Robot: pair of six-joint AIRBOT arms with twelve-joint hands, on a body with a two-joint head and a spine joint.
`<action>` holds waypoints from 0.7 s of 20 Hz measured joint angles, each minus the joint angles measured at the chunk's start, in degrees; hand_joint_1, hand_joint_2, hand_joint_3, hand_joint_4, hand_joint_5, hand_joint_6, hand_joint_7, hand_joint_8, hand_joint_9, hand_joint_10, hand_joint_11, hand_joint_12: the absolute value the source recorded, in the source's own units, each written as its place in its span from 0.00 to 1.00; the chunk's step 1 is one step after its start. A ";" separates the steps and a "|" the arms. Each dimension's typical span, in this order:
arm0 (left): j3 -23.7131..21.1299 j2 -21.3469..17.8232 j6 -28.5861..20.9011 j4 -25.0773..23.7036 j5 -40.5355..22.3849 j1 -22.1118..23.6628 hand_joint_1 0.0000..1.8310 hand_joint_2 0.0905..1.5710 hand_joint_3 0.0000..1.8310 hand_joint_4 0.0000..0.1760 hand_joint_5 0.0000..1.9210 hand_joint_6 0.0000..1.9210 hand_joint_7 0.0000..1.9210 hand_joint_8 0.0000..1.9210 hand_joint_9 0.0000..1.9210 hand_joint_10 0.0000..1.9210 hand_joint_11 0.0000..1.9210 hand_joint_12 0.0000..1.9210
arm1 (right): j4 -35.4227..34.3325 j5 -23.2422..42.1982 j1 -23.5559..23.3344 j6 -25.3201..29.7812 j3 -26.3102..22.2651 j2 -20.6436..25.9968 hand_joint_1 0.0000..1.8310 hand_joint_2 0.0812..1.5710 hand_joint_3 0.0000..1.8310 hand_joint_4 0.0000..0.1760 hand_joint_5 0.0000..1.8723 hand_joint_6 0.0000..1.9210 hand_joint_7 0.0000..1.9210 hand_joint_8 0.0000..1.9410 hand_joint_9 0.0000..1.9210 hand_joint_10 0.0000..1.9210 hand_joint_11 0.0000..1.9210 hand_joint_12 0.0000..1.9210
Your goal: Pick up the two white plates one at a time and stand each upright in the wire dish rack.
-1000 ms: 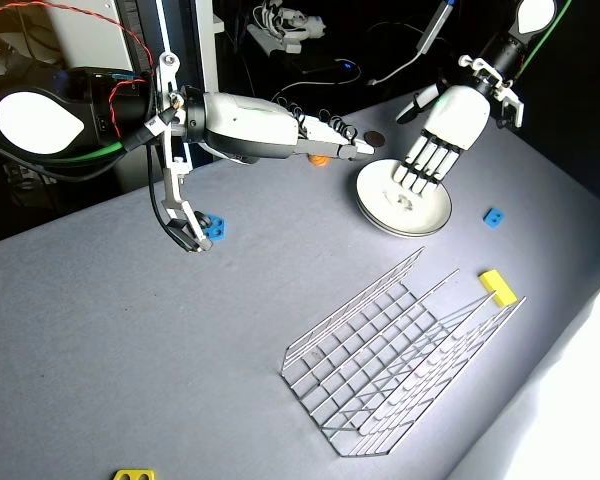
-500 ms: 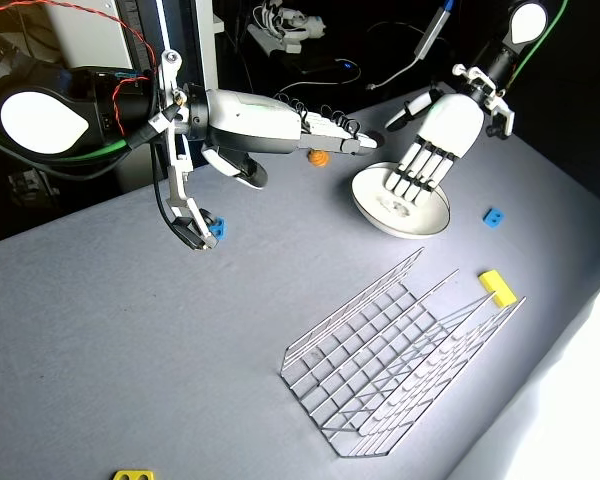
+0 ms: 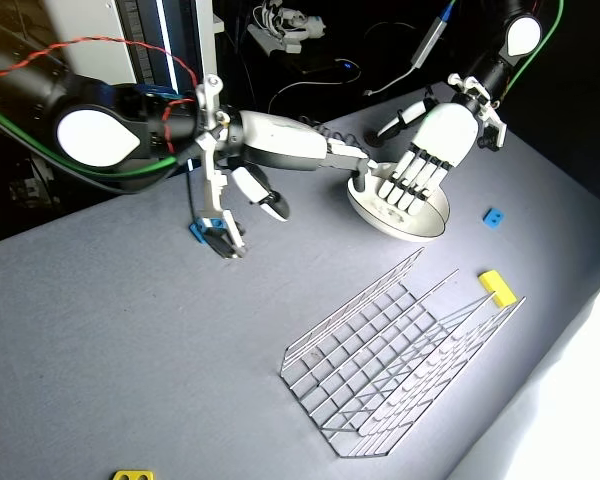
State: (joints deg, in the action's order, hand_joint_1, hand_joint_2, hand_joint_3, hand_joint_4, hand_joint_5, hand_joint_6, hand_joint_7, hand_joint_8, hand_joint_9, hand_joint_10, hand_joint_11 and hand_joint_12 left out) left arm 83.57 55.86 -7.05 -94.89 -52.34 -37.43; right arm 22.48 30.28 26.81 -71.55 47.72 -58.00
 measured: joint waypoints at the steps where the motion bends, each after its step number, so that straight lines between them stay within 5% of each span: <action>1: 0.00 0.15 0.11 0.28 0.09 0.00 0.00 0.67 0.00 0.00 0.00 0.00 0.00 0.00 0.00 0.00 0.00 0.00 | 0.00 -0.31 -0.83 -0.39 1.14 -1.42 0.70 0.58 0.00 0.00 0.08 0.00 0.06 0.00 0.08 0.02 0.00 0.57; 3: 0.24 0.46 0.33 0.90 0.04 0.00 0.00 0.67 0.00 0.00 0.00 0.00 0.00 0.00 0.00 0.00 0.00 0.00 | 0.04 -2.71 -2.14 -0.42 2.80 -3.63 0.67 0.59 0.00 0.00 0.04 0.00 0.02 0.00 0.03 0.00 0.00 0.42; 7: 0.79 1.14 0.39 1.36 -0.22 0.24 0.00 0.67 0.00 0.00 0.00 0.00 0.00 0.00 0.00 0.00 0.00 0.00 | -0.04 -5.05 -3.54 -0.50 6.86 -8.04 0.63 0.57 0.00 0.00 0.02 0.00 0.00 0.00 0.01 0.00 0.00 0.38; 8: 0.96 1.27 0.39 1.60 -0.24 0.24 0.00 0.66 0.00 0.00 0.00 0.00 0.00 0.00 0.00 0.00 0.00 0.00 | -0.02 -5.77 -4.09 -0.50 7.91 -9.20 0.61 0.58 0.00 0.00 0.00 0.00 0.00 0.00 0.00 0.00 0.00 0.29; 14: 1.73 1.79 0.55 1.99 -0.87 0.00 0.00 0.67 0.00 0.00 0.00 0.00 0.00 0.00 0.00 0.00 0.00 0.00 | 0.00 -7.58 -4.74 -0.50 12.11 -13.70 0.66 0.58 0.00 0.00 0.01 0.00 0.00 0.00 0.02 0.00 0.00 0.37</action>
State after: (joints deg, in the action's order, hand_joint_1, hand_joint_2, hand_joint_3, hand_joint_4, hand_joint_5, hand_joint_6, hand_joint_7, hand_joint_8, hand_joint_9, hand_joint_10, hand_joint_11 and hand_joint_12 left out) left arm 85.30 57.65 -6.50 -92.90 -53.21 -37.43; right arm 22.48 22.70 22.06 -72.05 59.83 -71.70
